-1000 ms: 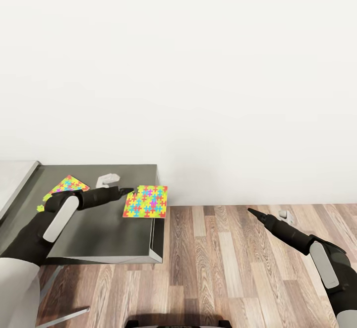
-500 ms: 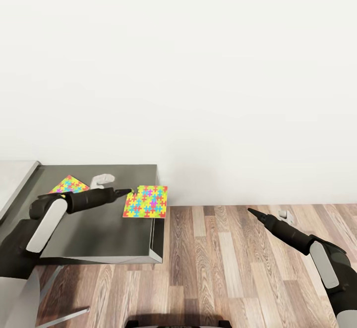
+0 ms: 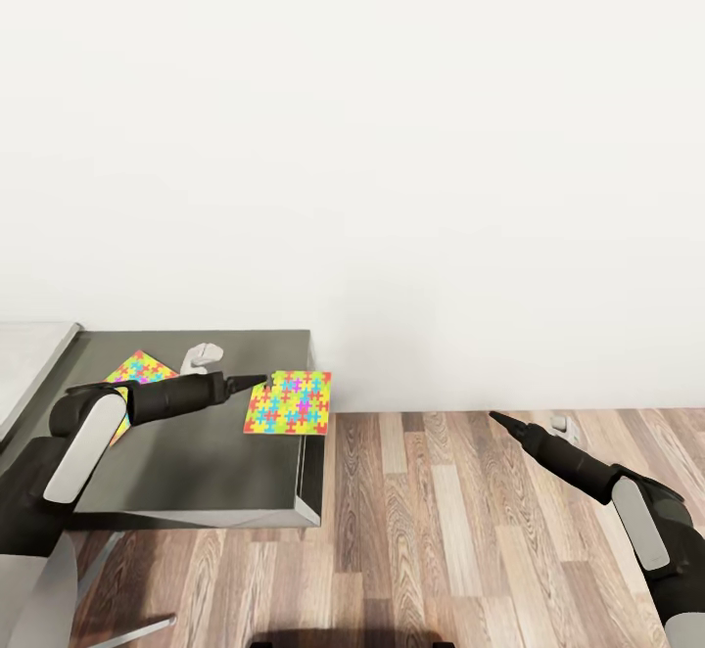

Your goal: Put all the toys in the child's room - the three board games (two on the bed and one on the table), the two jigsaw puzzles on the table, and the tennis ball on the table - inside the toy box on the table in the child's room.

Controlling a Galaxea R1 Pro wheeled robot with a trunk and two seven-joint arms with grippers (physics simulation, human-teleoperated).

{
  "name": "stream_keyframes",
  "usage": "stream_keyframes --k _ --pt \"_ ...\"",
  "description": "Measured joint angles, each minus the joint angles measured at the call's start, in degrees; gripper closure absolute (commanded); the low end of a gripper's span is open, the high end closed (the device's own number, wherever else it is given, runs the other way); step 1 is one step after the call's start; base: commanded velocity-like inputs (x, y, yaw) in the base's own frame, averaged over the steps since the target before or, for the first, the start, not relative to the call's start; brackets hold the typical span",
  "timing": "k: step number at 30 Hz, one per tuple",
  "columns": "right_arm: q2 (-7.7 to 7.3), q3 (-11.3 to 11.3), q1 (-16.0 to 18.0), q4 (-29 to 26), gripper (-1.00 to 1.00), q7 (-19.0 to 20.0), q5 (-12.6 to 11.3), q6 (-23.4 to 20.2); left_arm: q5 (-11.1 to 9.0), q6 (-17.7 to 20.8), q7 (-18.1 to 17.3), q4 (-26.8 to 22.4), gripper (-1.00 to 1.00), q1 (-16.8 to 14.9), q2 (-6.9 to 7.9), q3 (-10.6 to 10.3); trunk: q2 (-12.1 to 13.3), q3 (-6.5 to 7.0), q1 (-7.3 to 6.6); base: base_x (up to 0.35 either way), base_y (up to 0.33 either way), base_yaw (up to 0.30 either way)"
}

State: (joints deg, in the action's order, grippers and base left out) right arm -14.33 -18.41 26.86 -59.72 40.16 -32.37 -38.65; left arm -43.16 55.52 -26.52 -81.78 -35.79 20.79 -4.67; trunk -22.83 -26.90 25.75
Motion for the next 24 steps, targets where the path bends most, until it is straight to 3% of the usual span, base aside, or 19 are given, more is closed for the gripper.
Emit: stream_keyframes --k 24 --pt "0.03 0.0 0.0 0.5 -1.00 0.1 0.0 0.2 -0.1 1.5 -1.7 0.1 -1.00 2.0 0.17 0.1 0.0 2.26 0.00 0.000 0.000 0.000"
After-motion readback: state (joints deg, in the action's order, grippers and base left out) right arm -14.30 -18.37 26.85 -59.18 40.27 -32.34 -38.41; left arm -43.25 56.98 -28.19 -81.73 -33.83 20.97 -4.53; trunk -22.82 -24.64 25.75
